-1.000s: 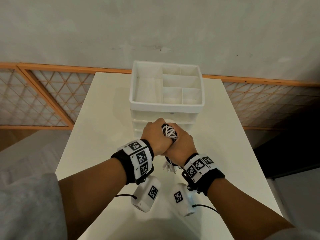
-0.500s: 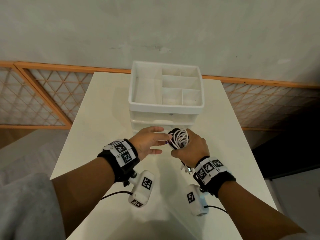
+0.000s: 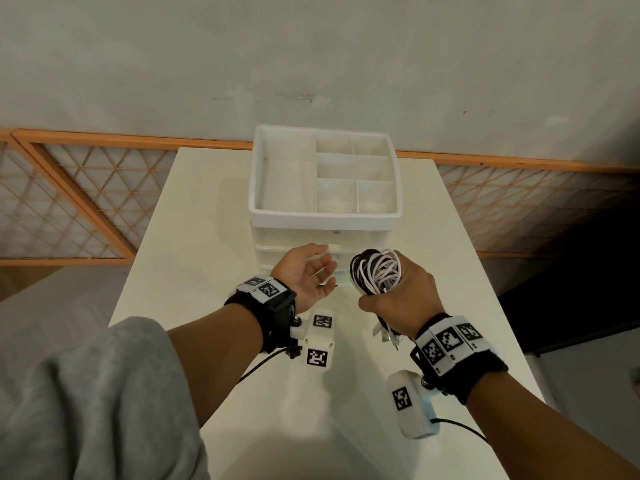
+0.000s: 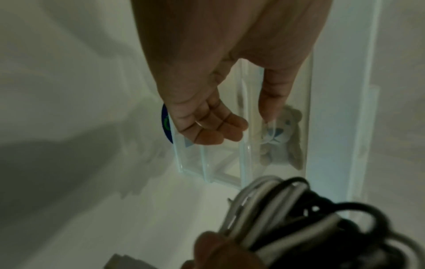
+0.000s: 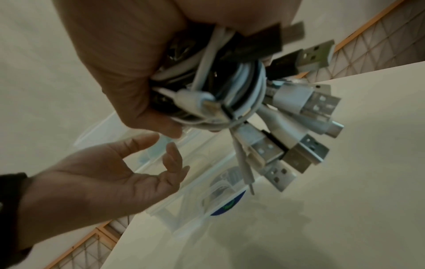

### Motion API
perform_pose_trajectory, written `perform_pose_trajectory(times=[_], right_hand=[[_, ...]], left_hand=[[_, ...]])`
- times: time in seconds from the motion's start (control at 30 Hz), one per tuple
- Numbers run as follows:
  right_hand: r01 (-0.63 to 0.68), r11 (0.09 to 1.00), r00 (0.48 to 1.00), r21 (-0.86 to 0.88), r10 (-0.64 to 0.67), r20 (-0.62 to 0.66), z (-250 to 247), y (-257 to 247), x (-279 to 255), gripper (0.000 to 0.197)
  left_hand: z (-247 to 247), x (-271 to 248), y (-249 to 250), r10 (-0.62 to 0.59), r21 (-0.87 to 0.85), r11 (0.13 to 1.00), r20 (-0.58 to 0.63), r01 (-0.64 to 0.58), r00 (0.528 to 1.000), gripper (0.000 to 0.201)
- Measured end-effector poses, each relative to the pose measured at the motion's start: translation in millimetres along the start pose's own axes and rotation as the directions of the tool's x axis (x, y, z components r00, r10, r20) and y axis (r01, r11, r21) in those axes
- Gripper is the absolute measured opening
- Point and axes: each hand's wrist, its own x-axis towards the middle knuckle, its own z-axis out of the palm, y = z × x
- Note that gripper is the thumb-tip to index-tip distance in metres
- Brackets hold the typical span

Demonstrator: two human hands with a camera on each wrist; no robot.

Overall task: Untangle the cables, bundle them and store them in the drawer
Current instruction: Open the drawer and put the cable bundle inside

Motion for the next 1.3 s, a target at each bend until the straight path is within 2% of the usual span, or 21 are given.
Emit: perform_pose_trajectory(times=[0.2,0.27,0.33,0.4,0.47,0.53,0.57,0.6,0.67,0.73,0.87,0.93,0.97,1.03,1.07,1.1,1.13,1.17,1.2,1.23,1.3], right_hand=[[0.061,0.997,0.998,0.045,-0.061,0.001,-6,-8,-4,0.041],[0.094,0.994,0.996,0.062,-0.094,-0.005,-9,-13,-5,0.041],[0.137,0.988,0.991,0.075,-0.136,-0.009,-13,-22,-5,0.041],[0.172,0.981,0.985,0.084,-0.173,-0.005,-15,-32,-2,0.041],[0.205,0.975,0.979,0.082,-0.205,-0.004,-16,-44,3,0.041],[0.238,0.969,0.971,0.061,-0.238,0.004,-14,-55,9,0.044],[0.249,0.967,0.968,0.049,-0.25,0.012,-12,-60,12,0.045],[0.257,0.966,0.966,0.04,-0.258,0.023,-9,-64,16,0.046],[0.268,0.963,0.962,0.018,-0.268,0.057,0,-71,22,0.05],[0.3,0.952,0.95,-0.057,-0.293,0.106,11,-76,28,0.054],[0.355,0.895,0.924,-0.269,-0.291,0.25,36,-76,36,0.072],[0.374,0.854,0.913,-0.361,-0.271,0.306,49,-72,39,0.076],[0.378,0.838,0.908,-0.394,-0.253,0.333,54,-70,40,0.073],[0.383,0.808,0.899,-0.448,-0.213,0.384,61,-64,43,0.064],[0.389,0.794,0.892,-0.467,-0.198,0.407,64,-63,44,0.06],[0.398,0.782,0.884,-0.479,-0.188,0.429,67,-61,45,0.056],[0.405,0.774,0.877,-0.487,-0.179,0.445,69,-60,46,0.054],[0.407,0.769,0.872,-0.493,-0.167,0.46,70,-59,48,0.05],[0.411,0.768,0.864,-0.491,-0.155,0.48,71,-59,49,0.045],[0.413,0.774,0.853,-0.479,-0.145,0.501,72,-58,51,0.041],[0.397,0.807,0.843,-0.438,-0.131,0.522,73,-56,52,0.042]], left_hand=[[-22,-20,-32,-0.078,0.119,0.99,0.02,0.075,0.997,0.007],[-31,-33,-42,-0.102,0.171,0.981,0.04,0.094,0.994,0.011],[-35,-49,-43,-0.138,0.332,0.937,0.069,0.108,0.988,0.014],[-33,-63,-34,-0.089,0.589,0.808,0.103,0.011,0.991,0.015],[-31,-68,-20,0.13,0.739,0.642,0.159,-0.206,0.979,0.015],[-34,-67,-6,0.355,0.863,0.379,0.198,-0.334,0.914,0.031],[-36,-67,-1,0.385,0.924,0.229,0.204,-0.307,0.9,0.045],[-39,-67,1,0.355,0.964,0.108,0.192,-0.244,0.915,0.058],[-46,-68,-2,0.265,0.988,-0.03,0.156,-0.154,0.952,0.067],[-51,-71,-9,0.23,0.978,-0.138,0.183,-0.154,0.956,0.062],[-55,-83,-14,0.183,0.971,-0.144,0.215,-0.19,0.959,0.051],[-57,-85,-9,0.291,0.967,-0.142,0.247,-0.213,0.924,0.031],[-58,-86,-6,0.396,0.962,-0.115,0.272,-0.247,0.877,0.017],[-60,-85,2,0.626,0.937,-0.067,0.308,-0.343,0.717,0.005],[-59,-85,5,0.688,0.909,-0.076,0.346,-0.411,0.638,0.011],[-57,-83,8,0.689,0.875,-0.116,0.412,-0.47,0.597,0.025],[-55,-82,9,0.645,0.84,-0.175,0.492,-0.513,0.585,0.037],[-52,-77,9,0.579,0.813,-0.223,0.554,-0.537,0.598,0.044],[-50,-73,7,0.51,0.806,-0.249,0.581,-0.537,0.634,0.046],[-49,-67,4,0.464,0.813,-0.256,0.578,-0.524,0.671,0.046],[-50,-56,-3,0.452,0.831,-0.259,0.555,-0.493,0.699,0.045]])
